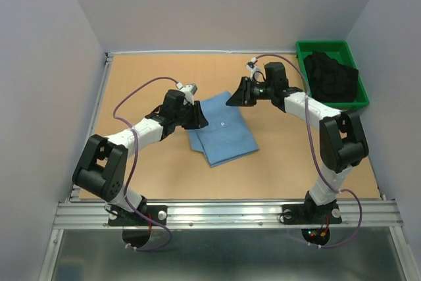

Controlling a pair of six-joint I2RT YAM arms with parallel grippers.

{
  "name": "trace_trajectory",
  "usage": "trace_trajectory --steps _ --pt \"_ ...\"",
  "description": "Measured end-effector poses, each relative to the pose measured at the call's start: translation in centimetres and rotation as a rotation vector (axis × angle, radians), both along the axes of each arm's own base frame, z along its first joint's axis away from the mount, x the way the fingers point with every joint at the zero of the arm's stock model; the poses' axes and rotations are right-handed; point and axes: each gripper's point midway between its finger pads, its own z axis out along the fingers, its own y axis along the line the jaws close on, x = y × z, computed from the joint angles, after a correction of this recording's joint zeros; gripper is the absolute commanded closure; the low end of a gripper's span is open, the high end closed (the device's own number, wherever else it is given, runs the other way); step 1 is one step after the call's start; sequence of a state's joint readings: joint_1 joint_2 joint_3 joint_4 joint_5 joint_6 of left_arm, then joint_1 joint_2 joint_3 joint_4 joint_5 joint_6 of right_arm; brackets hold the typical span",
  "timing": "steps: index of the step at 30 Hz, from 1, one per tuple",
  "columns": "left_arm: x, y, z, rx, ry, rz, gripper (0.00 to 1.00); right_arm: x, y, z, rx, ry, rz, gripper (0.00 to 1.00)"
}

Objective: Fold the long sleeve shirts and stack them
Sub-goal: Fold the shirt

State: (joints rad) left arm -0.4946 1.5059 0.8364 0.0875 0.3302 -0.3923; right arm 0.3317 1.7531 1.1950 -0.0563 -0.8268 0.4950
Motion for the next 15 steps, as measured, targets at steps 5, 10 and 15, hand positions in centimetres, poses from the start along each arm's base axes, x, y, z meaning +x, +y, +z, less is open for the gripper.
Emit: trace_trajectory --steps 5,10,15 --pt "2.6 0.1 1.0 -0.077 -0.022 0.070 0.58 2.6 2.7 -0.3 0.101 -0.008 -0.005 0.66" --pt "3.5 -0.6 -1.9 -0.113 0.074 0.116 0.59 2.6 3.3 -6.6 0.143 0.146 -0.035 0.66" --pt "2.2 0.6 -5.7 -0.139 0.203 0.196 0.61 1.1 1.8 -12.3 0.123 0.270 -0.080 0.67"
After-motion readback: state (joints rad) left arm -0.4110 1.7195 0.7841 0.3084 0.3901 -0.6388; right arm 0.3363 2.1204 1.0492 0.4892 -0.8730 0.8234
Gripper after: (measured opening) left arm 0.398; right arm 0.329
